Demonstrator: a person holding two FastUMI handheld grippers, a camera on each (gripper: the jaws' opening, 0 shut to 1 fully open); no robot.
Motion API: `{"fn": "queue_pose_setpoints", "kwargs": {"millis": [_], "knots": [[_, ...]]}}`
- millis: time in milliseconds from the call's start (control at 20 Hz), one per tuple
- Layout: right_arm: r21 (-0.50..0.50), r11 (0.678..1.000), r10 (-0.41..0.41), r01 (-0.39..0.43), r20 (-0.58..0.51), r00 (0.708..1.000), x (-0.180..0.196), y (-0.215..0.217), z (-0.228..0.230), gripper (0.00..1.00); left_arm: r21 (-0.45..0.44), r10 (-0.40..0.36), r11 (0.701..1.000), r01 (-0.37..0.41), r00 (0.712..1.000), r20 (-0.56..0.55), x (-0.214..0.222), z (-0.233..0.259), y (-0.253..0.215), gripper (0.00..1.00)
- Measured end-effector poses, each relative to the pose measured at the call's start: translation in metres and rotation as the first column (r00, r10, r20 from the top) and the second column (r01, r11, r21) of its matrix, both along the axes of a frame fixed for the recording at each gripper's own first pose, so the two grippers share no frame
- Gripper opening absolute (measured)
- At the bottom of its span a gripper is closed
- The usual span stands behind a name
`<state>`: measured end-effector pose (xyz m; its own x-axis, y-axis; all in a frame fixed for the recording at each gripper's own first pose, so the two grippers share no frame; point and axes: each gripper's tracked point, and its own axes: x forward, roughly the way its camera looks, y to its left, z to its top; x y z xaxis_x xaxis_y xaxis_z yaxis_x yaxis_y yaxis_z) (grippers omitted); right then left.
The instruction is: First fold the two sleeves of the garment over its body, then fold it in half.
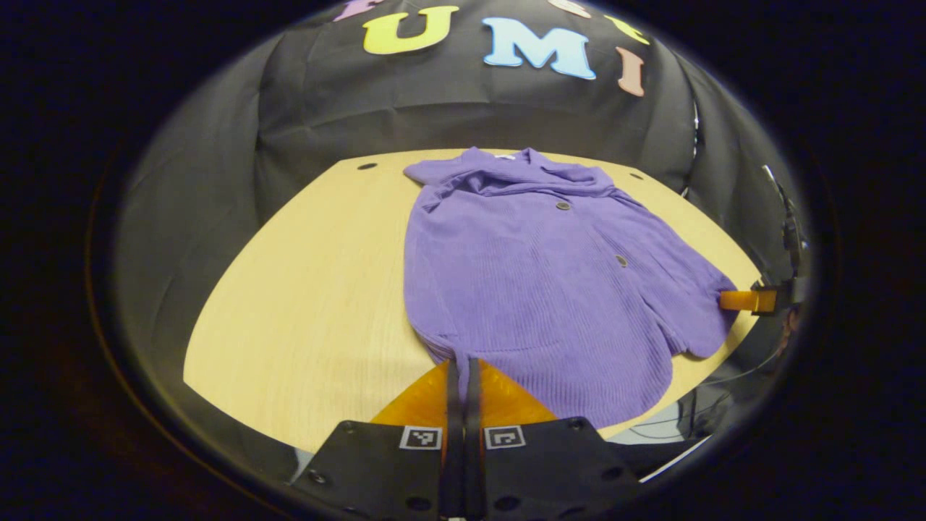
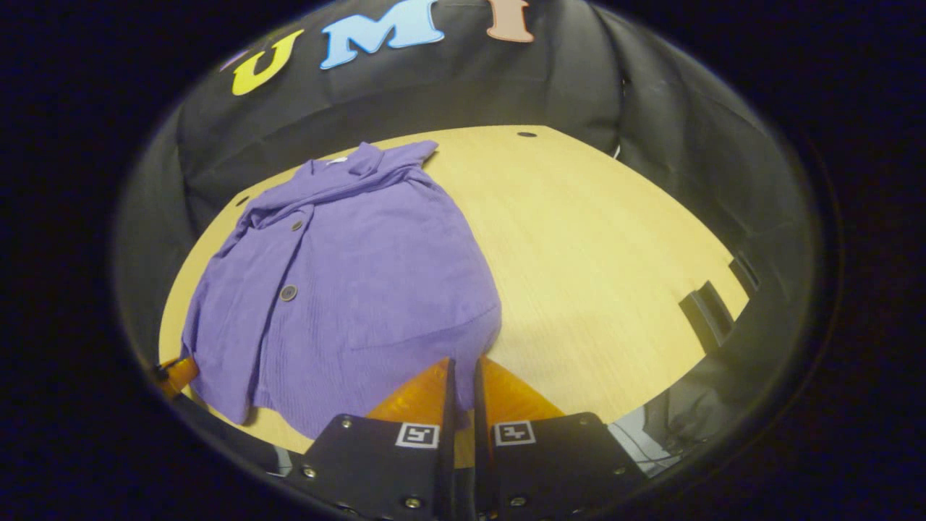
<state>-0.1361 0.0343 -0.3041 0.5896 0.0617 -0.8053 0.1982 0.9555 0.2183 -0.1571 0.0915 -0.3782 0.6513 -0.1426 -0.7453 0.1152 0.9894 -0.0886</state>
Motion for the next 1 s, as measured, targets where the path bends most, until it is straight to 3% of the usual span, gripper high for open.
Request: {"fn": "queue_pose_setpoints", "kwargs": {"millis": [50,100,550,850,1000], "knots": [[0.018,1.0,0.004,-0.004,0.0,1.0,0.001,0.005,0.002,0.04,-0.024,0.011,1.0,-0.012,1.0,-0.005,0.001,0.001,-0.002,0.07],[0.02,1.0,0.009,-0.009,0.007,1.0,0.003,0.006,0.003,0.04,-0.044,0.021,0.999,-0.021,1.0,-0.008,0.002,0.005,-0.002,0.07],[0.016,0.997,0.074,-0.078,0.159,0.985,0.038,0.015,0.067,0.03,-0.181,0.023,0.984,-0.005,0.995,0.101,0.03,0.07,-0.021,0.07],[0.055,0.991,0.103,-0.119,0.232,0.967,0.078,0.021,0.102,0.03,-0.225,0.087,0.973,-0.045,0.98,0.181,0.079,0.116,-0.023,0.07],[0.064,0.982,0.155,-0.179,0.276,0.949,0.104,0.023,0.12,0.03,-0.238,0.149,0.966,-0.1,0.968,0.201,0.104,0.132,-0.018,0.07]]}}
